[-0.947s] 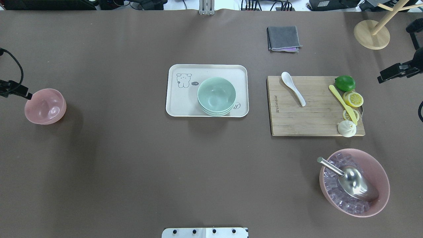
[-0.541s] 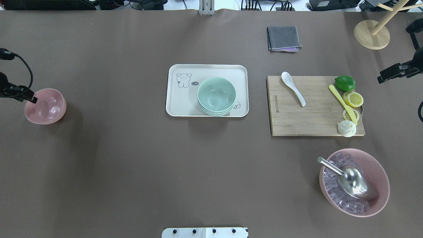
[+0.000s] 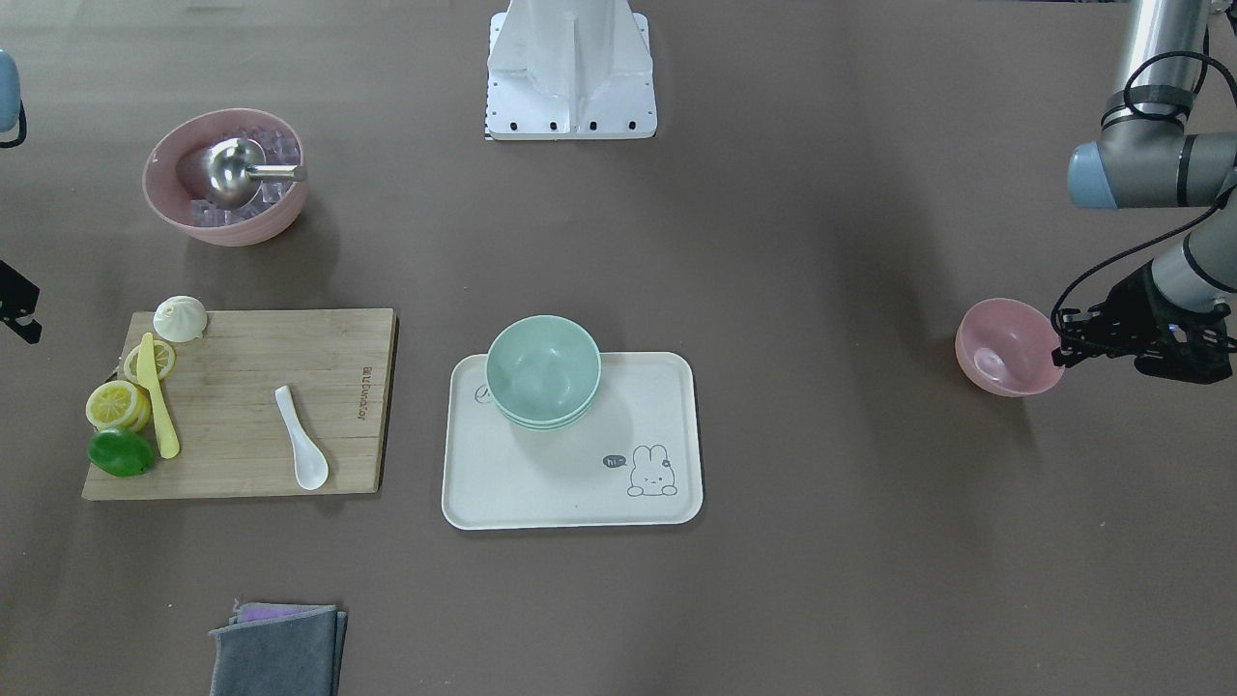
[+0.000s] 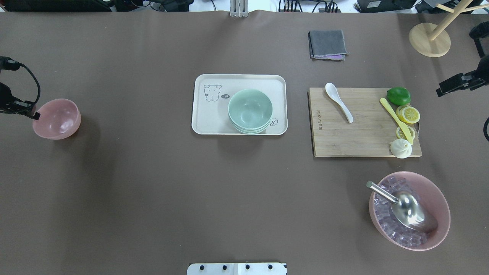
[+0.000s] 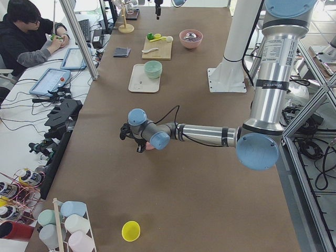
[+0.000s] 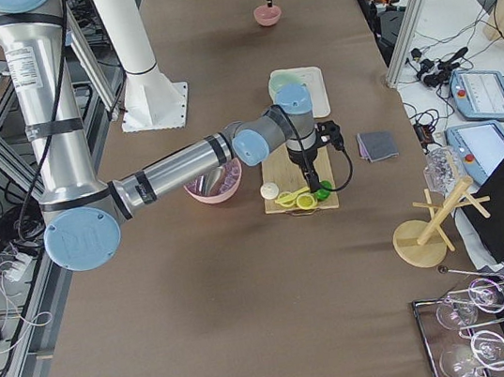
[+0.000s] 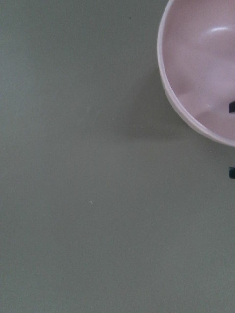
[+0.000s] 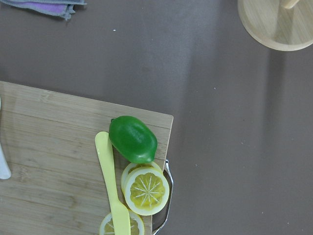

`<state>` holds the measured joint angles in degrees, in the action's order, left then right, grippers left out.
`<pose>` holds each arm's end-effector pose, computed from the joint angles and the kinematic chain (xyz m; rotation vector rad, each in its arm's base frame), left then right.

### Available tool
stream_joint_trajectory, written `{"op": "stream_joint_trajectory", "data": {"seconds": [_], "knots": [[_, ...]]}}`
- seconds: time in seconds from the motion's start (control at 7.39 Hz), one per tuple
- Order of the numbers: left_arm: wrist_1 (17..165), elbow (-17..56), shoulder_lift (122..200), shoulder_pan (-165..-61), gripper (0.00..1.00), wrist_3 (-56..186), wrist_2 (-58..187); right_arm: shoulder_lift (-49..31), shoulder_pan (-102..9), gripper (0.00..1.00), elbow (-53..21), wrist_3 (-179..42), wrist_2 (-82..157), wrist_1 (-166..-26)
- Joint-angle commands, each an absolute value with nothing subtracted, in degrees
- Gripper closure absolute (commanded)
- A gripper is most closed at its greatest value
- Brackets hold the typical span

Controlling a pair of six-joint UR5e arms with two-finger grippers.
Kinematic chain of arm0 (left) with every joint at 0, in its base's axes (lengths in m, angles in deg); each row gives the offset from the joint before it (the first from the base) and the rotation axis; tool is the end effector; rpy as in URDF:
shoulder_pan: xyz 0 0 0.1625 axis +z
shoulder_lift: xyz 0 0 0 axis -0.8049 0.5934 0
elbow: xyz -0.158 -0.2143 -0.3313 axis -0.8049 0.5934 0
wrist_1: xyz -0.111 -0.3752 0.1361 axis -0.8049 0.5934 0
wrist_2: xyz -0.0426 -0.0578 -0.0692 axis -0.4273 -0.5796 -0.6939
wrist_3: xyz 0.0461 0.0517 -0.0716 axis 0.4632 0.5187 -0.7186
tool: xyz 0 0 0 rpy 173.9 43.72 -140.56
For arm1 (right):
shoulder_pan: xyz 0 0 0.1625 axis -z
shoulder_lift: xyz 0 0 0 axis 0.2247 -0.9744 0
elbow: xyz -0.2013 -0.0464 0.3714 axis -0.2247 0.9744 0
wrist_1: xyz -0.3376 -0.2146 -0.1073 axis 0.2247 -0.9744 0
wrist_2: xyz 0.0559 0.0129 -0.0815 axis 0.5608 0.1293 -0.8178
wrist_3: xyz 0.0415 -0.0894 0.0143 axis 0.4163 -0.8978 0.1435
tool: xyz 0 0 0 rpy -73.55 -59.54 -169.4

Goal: Stack pink bowl on green and place spoon
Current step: 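Carry the pink bowl with the left gripper over the green bowl on the tray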

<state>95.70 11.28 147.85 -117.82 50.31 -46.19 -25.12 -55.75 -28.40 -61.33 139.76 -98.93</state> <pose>0.1861 -0.5372 0.6004 0.1202 0.8780 0.1393 -0.1205 -0.5182 0.4794 0.2290 -0.7471 -0.1162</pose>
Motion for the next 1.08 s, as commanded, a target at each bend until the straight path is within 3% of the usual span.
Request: {"op": "stream_joint_trajectory", "data": {"seconds": [0.0,0.54,0.95], "knots": [[95.36,12.93,147.81,-117.94,1.00,50.18,-46.53,-25.38,-55.75,0.00,-29.01,-61.33,139.77,-98.97],[93.16,19.17,153.67,-117.85,1.00,33.19,-49.08,-25.47,-55.75,0.00,-29.01,-61.33,139.77,-98.88],[74.16,28.82,166.65,-111.72,1.00,17.80,-48.47,-25.47,-55.75,0.00,-29.10,-61.33,139.95,-98.88]]}}
